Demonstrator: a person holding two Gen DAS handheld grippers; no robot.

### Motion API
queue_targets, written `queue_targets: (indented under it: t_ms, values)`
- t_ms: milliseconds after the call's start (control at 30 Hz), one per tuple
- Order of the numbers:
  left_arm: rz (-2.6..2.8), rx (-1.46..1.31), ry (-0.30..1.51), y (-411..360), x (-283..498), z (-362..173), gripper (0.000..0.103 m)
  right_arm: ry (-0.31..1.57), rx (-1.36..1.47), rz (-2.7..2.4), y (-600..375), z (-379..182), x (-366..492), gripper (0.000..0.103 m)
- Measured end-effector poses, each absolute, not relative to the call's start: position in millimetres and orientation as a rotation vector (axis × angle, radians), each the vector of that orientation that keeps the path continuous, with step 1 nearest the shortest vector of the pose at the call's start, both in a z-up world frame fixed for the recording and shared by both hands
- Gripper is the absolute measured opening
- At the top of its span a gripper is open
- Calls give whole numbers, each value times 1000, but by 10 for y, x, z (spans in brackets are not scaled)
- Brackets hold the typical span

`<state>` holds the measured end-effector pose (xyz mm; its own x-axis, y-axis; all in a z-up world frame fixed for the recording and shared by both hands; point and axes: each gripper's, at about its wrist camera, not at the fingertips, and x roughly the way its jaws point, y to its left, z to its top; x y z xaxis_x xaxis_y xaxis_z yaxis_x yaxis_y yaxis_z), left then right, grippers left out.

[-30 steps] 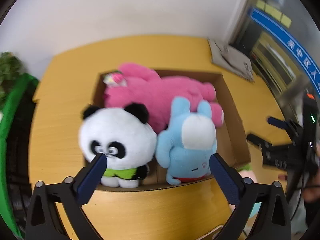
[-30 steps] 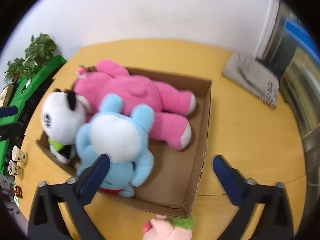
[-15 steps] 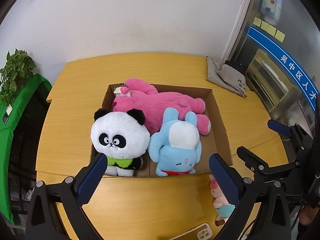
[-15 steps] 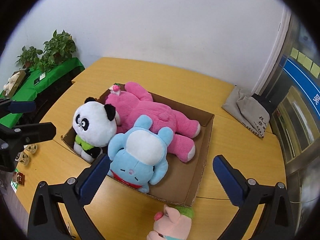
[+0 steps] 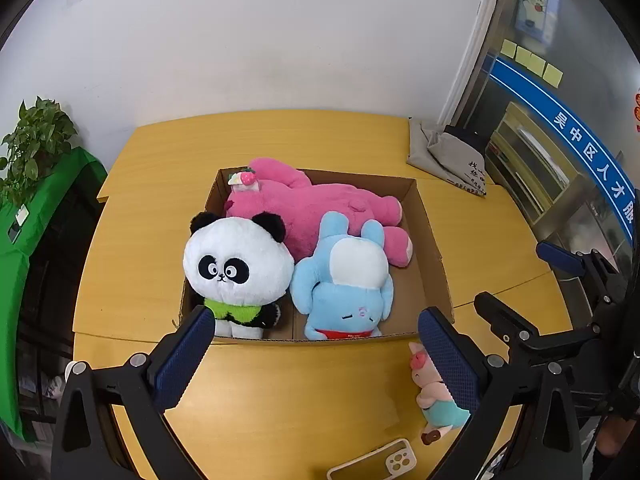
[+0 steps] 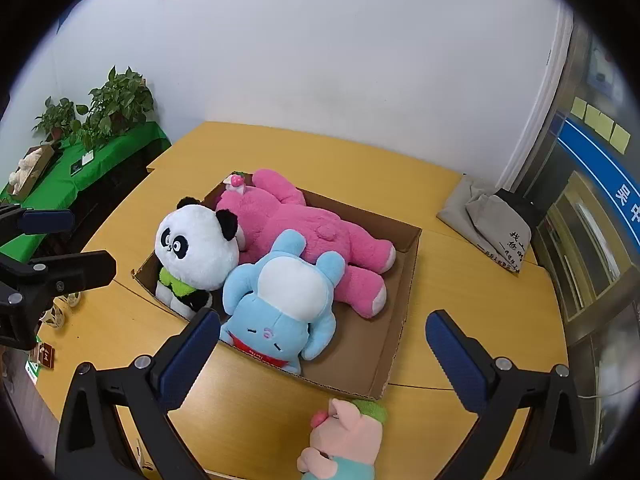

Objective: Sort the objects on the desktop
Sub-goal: 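Move both tools toward the pink pig plush on the table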

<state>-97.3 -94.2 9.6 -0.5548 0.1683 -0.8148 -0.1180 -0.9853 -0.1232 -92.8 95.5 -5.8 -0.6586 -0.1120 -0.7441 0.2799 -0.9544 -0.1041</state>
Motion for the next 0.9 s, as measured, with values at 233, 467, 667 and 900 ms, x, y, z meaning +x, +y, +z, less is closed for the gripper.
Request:
queue_targets:
  t_ms: [233,467,667,900]
  values:
    - [2634,-1387,-83,-910,-934,105,103,302,1172,-2660,979,-37,-879,103]
    - [2638,-1390,-82,-883,-884,99,103,297,1166,-2657,1000,-20,-842,103]
    - [2643,-1395,-87,-874,-841,101,103,284,1164,-2655,1030,-14,-808,103]
    - [2637,-1401,-78,-811,-798,98,103,268,1167,-2657,1093,-14,-767,103]
